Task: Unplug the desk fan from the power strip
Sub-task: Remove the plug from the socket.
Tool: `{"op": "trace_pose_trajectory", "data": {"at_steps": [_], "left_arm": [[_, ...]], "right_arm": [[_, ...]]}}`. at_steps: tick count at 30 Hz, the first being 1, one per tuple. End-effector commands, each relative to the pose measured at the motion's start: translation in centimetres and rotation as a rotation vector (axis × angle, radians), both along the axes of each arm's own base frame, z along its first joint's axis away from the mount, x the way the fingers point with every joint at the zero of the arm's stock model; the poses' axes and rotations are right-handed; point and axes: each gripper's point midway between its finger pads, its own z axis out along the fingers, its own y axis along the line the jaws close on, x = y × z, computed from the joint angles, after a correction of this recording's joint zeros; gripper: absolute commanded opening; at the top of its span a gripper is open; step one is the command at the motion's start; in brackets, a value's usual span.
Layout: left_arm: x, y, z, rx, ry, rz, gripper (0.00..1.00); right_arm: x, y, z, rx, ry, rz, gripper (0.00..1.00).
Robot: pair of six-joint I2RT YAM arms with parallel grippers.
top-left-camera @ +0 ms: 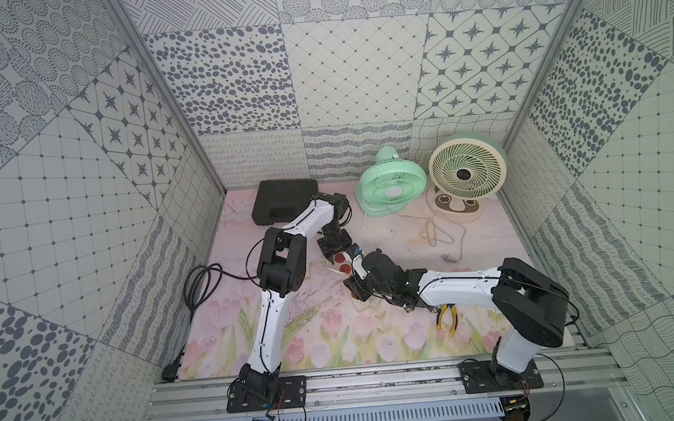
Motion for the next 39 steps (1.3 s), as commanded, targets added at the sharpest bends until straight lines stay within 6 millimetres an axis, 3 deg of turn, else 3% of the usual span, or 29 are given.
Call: {"op": "trace_pose_trajectory", "data": {"at_steps": [1,22,31,39], "left_arm": [[-3.3,6.1,-2.6,0.326,0.151,0.029,0.00],[-3.7,6.4,-3.5,0.333,0.183,0.055,0.00],[-3.8,6.5,-3.6,0.338,0.187,0.056,0.00],[-3.8,6.3,-3.7,0.333,0.189,0.056,0.00]], "right_arm": [[1.1,0.6,0.3,0.012,-0.015,-0.022,0.53],[1.7,0.9,-1.7,-0.040,0.022,-0.042,0.41],[1.7,1.2,-2.2,-0.045,0.039,-0.043,0.28],[1.4,1.3,-2.1,-0.068,0.012,-0.038,0.11]]}}
